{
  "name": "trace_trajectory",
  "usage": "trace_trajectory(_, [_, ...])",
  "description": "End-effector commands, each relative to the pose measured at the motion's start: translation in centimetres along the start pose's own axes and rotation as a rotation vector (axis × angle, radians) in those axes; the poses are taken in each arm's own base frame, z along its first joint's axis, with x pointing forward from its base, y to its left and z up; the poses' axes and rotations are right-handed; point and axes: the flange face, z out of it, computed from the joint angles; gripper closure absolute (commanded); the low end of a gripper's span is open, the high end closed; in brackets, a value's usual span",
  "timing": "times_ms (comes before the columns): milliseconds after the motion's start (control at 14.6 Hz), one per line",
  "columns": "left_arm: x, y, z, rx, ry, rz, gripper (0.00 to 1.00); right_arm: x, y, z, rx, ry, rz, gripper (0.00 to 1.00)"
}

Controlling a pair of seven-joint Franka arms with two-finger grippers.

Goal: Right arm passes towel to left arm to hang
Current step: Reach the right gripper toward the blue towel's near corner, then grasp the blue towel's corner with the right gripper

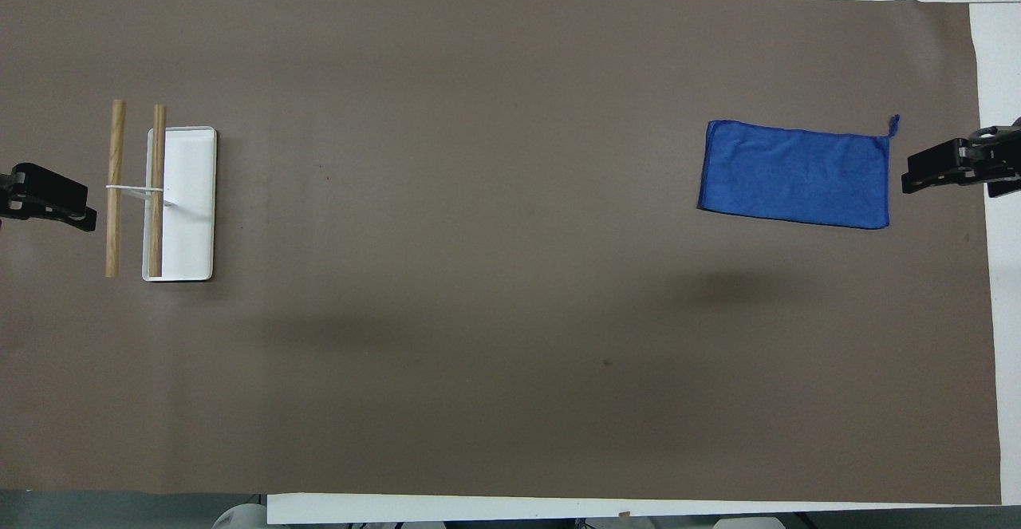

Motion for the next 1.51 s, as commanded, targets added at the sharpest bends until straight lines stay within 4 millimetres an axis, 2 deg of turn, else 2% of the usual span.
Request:
trace_trajectory(0, [-0.4, -0.2, 0.2, 0.000, 0.010, -0.003, 0.00, 2.4, 0.8, 5.4, 0.021, -0.018, -0.024, 0.00])
trace_trajectory(137, [-0.5, -0.2, 0.1, 0.000, 0.013, -0.003, 0.00, 3.7, 1.1, 9.1, 0.022, 0.015, -0.065, 0.00])
trace_trajectory(343, [-0.5, -0.2, 0.1, 0.000, 0.013, -0.003, 0.00, 4.8, 1.9, 16.5, 0.009, 0.118, -0.145, 0.00])
trace_trajectory(549, [-0.5, -0.2, 0.1, 0.002, 0.012, -0.003, 0.00, 5.8, 2.2, 21.0, -0.003, 0.185, -0.219, 0.00])
trace_trajectory(1029, [-0.5, -0.2, 0.1, 0.000, 0.012, -0.003, 0.00, 4.9, 1.7, 24.9, 0.003, 0.176, -0.216, 0.01])
trace_trajectory(1440, [-0.5, -0.2, 0.1, 0.000, 0.013, -0.003, 0.00, 4.9, 1.5, 26.3, 0.006, 0.172, -0.223, 0.06])
